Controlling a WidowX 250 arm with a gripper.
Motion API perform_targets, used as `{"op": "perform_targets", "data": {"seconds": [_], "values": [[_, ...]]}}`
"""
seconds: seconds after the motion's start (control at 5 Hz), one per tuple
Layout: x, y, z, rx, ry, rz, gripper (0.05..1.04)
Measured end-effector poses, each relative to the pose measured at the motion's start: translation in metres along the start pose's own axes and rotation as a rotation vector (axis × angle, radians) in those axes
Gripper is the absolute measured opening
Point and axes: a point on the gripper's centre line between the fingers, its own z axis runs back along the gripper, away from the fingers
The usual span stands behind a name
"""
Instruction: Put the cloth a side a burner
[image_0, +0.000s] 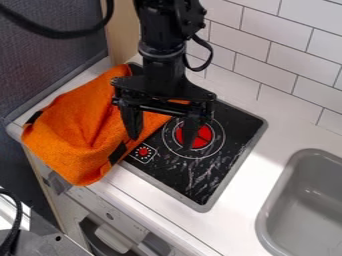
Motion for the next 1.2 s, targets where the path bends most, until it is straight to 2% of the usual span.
{"op": "perform_targets", "data": {"seconds": [0.2,0.4,0.6,0.8,1.2], "values": [[-0.002,0.002,-0.005,0.011,0.014,-0.006,1.001],[0.017,0.02,-0.013,0.056,-0.018,-0.013,1.001],[0.047,0.026,-0.029,0.089,-0.001,-0.052,1.001],[0.067,0.021,-0.047,0.1,0.033,-0.128,1.001],[0.095,0.014,-0.064,0.092,-0.014,-0.205,1.001]]}}
